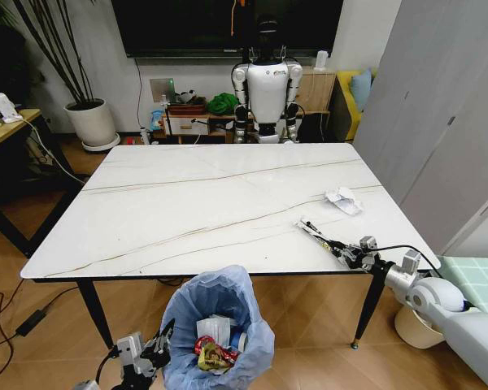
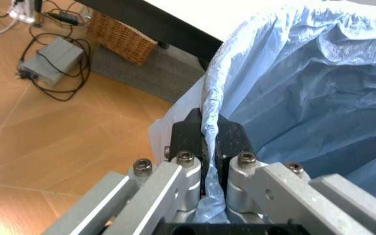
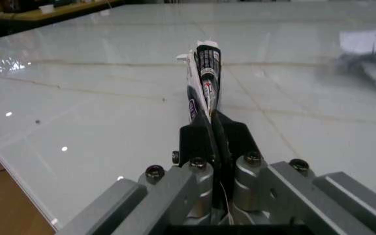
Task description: Pick up the trash bin and place the trash from the table into it.
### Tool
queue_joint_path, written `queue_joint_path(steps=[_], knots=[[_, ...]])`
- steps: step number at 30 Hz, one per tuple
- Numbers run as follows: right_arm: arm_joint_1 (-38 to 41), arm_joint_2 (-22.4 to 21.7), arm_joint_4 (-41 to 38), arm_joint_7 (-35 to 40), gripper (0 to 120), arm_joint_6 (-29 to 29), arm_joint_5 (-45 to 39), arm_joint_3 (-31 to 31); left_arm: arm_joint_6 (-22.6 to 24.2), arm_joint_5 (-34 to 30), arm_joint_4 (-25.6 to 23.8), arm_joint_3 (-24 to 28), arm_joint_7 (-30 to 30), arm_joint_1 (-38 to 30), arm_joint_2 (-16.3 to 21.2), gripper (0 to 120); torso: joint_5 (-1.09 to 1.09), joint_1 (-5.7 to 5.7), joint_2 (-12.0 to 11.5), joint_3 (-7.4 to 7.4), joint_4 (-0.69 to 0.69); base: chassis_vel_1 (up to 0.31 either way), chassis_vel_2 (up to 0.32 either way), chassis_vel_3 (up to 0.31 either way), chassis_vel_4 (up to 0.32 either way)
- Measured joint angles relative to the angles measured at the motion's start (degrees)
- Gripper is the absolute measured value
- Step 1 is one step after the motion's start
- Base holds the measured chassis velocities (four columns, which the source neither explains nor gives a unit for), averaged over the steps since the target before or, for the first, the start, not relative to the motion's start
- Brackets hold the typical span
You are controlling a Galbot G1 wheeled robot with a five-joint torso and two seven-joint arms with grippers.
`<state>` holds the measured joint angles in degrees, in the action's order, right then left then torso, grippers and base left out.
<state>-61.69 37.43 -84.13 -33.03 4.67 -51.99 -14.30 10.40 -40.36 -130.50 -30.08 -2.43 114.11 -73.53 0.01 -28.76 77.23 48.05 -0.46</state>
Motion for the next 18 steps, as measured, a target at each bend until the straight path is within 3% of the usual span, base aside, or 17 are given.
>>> queue_joint_path(steps=[6,9,18], knots=[[-6.2,-5.9,-9.9,-5.3,0,2.7,-1.5,-8.2,0.1,0.0,1.0,2.5,-0.2,-1.3,0.7,0,-0.04,0.0,0.0,0.0,0.01,0.0,0.0,0.0,0.0],[-10.3,-9.5,-15.4,-12.3,0,4.8,-0.9,-12.1,0.1,0.1,1.4,3.2,-0.3,-2.1,0.5,0,-0.02,0.0,0.0,0.0,-0.01,0.0,0.0,0.0,0.0],[-9.3,-16.6,-27.7,-19.7,0,5.2,5.8,-10.7,0.1,0.7,1.2,3.0,-0.4,-2.1,-1.0,0,0.0,0.0,0.0,0.0,0.01,0.0,0.0,0.0,0.0]])
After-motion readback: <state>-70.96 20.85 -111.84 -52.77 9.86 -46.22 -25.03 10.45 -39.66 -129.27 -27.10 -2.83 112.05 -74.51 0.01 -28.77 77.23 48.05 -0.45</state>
